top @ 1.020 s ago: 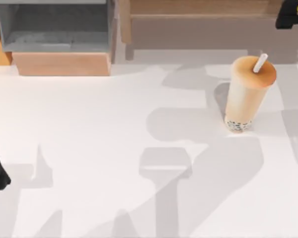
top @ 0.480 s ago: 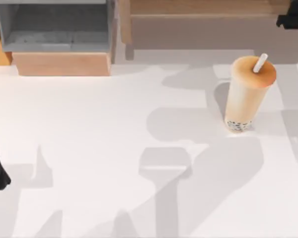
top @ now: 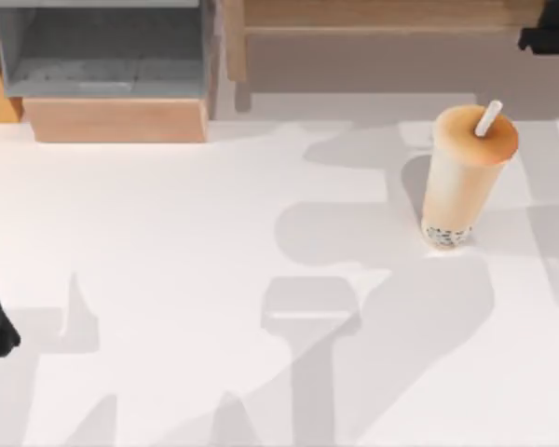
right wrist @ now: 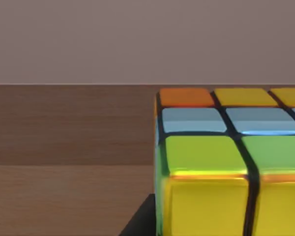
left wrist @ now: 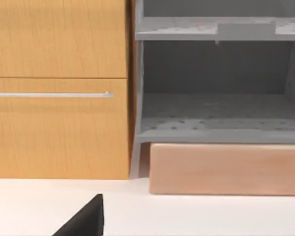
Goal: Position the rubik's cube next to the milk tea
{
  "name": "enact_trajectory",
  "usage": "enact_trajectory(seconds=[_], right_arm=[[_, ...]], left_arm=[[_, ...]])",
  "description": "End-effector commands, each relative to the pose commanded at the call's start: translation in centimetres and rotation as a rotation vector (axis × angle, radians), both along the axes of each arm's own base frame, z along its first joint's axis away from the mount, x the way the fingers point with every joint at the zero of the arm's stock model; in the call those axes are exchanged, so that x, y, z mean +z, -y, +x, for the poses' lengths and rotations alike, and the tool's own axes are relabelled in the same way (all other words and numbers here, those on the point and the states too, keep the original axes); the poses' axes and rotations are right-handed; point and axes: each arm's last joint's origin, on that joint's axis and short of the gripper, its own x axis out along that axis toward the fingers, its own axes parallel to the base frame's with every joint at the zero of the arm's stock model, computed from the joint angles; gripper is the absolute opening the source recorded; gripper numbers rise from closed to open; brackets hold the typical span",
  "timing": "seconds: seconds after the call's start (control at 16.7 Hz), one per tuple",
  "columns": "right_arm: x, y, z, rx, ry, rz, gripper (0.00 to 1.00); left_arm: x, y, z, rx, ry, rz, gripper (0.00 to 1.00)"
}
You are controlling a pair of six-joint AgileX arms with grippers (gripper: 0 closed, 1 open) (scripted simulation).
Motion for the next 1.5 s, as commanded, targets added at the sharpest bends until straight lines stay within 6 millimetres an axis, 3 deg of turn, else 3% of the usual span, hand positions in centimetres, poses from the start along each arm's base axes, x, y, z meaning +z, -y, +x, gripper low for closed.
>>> enact_trajectory(seconds=[0.42,0.84,1.26,1.5], right_arm=[[0.0,0.0,0.0,0.000,0.000,0.002,0.00],[1.5,0.3,0.0,0.010,0.036,-0.008,0.00],[1.0,0.1,0.0,0.000,-0.001,0.003,0.00],[3.0,-0.6,1.2,0.027,0.034,-0.015,0.00]], left_arm=[[0.0,0.0,0.0,0.000,0.000,0.000,1.00],[0.0,0.0,0.0,0.000,0.000,0.000,1.00],[0.0,0.0,0.0,0.000,0.000,0.000,1.00],[0.0,0.0,0.0,0.000,0.000,0.000,1.00]])
